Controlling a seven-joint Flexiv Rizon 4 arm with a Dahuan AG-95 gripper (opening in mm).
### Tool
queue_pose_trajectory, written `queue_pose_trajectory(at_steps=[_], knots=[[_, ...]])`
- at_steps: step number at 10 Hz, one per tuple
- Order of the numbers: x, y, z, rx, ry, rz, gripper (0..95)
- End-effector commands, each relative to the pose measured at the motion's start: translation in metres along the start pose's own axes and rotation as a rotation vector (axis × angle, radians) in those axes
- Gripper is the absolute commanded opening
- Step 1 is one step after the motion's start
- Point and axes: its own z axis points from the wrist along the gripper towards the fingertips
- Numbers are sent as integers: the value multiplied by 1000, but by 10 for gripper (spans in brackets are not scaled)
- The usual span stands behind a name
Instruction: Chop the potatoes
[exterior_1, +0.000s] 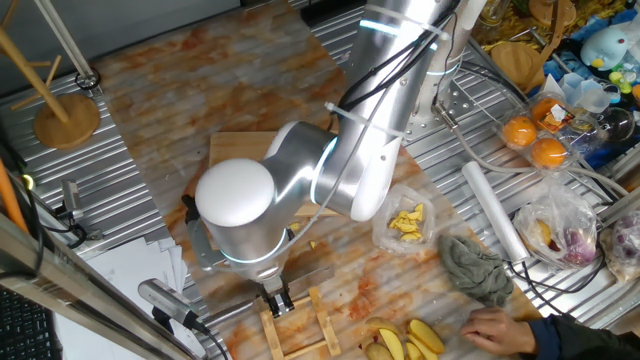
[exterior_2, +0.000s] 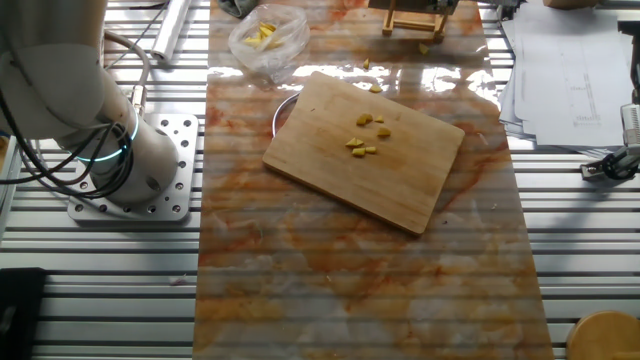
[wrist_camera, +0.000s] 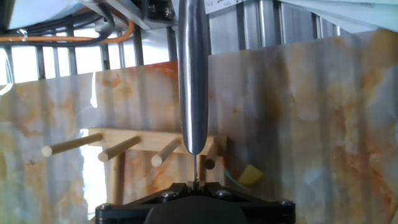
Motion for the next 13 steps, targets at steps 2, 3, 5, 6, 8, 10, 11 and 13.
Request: queue_pose_trajectory(at_steps=[2,3,5,6,8,10,11,13], knots=[[0,1,2,4,-3,-9,0],[0,0,3,6,-3,-14,0],[-2,-1,7,17,-5,-29,0],[-3,-3,9,17,-3,-32,0],[-4,-4,14,17,-2,-36,0],[-5,-6,17,17,-3,-45,0],[-5,-6,17,17,-3,-51,190],[-5,-5,16,17,-4,-52,380]])
